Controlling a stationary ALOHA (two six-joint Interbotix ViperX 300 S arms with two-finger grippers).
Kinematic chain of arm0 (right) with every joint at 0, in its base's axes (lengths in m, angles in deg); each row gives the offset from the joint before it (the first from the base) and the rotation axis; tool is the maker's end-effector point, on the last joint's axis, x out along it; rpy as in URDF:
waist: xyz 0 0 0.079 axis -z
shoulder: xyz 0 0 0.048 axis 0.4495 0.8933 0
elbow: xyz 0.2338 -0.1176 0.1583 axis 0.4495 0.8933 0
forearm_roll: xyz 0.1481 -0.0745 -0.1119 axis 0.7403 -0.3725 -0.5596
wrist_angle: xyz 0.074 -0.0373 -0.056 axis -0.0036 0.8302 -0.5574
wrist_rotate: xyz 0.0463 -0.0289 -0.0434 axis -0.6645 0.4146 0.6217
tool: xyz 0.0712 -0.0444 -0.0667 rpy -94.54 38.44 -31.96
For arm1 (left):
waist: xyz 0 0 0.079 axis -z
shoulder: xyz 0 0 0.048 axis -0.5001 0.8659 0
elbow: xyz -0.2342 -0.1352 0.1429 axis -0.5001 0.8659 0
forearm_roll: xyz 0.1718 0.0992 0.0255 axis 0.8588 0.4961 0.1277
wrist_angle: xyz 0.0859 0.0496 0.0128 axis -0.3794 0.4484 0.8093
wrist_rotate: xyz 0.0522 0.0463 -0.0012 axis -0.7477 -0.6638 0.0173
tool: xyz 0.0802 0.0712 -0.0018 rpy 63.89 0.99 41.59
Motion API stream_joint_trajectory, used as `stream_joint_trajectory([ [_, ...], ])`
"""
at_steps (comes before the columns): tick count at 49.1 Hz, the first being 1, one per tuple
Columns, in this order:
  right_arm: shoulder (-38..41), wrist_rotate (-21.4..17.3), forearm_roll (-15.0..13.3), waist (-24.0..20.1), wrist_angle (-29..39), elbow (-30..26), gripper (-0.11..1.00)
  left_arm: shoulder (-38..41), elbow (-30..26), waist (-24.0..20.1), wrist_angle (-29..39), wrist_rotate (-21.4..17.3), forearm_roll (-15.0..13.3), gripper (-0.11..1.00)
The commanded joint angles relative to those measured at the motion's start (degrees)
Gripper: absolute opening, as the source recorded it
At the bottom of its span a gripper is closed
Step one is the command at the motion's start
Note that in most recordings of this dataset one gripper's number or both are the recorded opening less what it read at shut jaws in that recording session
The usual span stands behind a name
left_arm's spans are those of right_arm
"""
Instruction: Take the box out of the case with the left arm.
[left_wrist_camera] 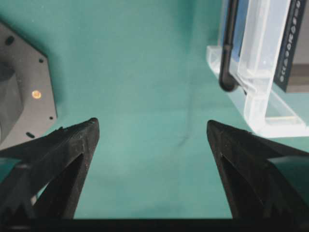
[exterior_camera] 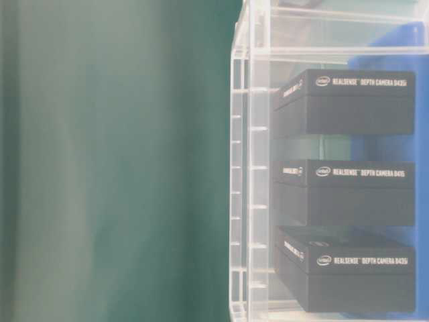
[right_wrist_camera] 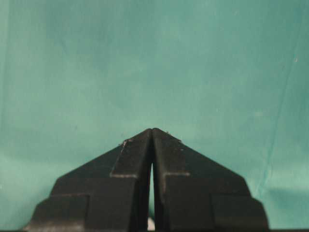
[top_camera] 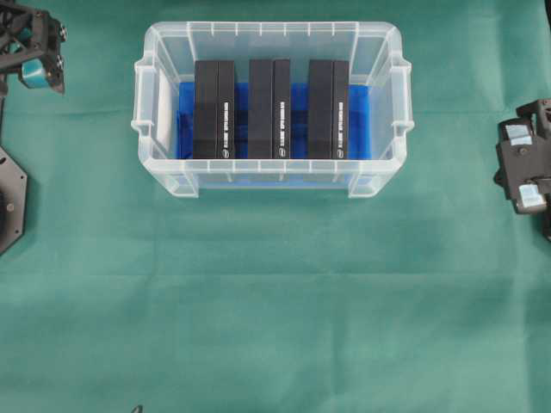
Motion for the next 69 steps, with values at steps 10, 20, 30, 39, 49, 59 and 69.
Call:
stream_joint_trajectory([
  [10,-2.6,-0.2,0.0,0.1,10.4,-1.5,-0.01,0.2,-1.1,0.9,-0.2,-0.1,0.1,0.95],
  [20,-5.3,-0.2,0.0,0.1,11.9,-1.8,-0.01,1.2,-1.8,1.2,-0.2,-0.2,0.2,0.95],
  [30,-7.0,-0.2,0.0,0.1,12.7,-1.9,-0.01,3.8,-3.6,2.4,-0.5,0.1,0.1,0.95],
  [39,-8.3,-0.2,0.0,0.1,15.6,-2.1,-0.01,10.4,-9.2,4.4,-3.1,0.1,0.2,0.95],
  [49,-9.6,-0.2,0.1,0.1,19.4,-2.5,-0.01,18.6,-17.5,7.0,-3.7,0.4,0.1,0.95],
  [59,-10.7,-0.2,0.0,0.1,22.6,-2.6,-0.01,25.4,-25.0,8.3,-3.1,1.7,0.2,0.95],
  [69,-11.6,-0.2,0.0,0.1,24.1,-2.9,-0.01,31.4,-30.8,9.9,-3.1,3.5,0.1,0.95],
])
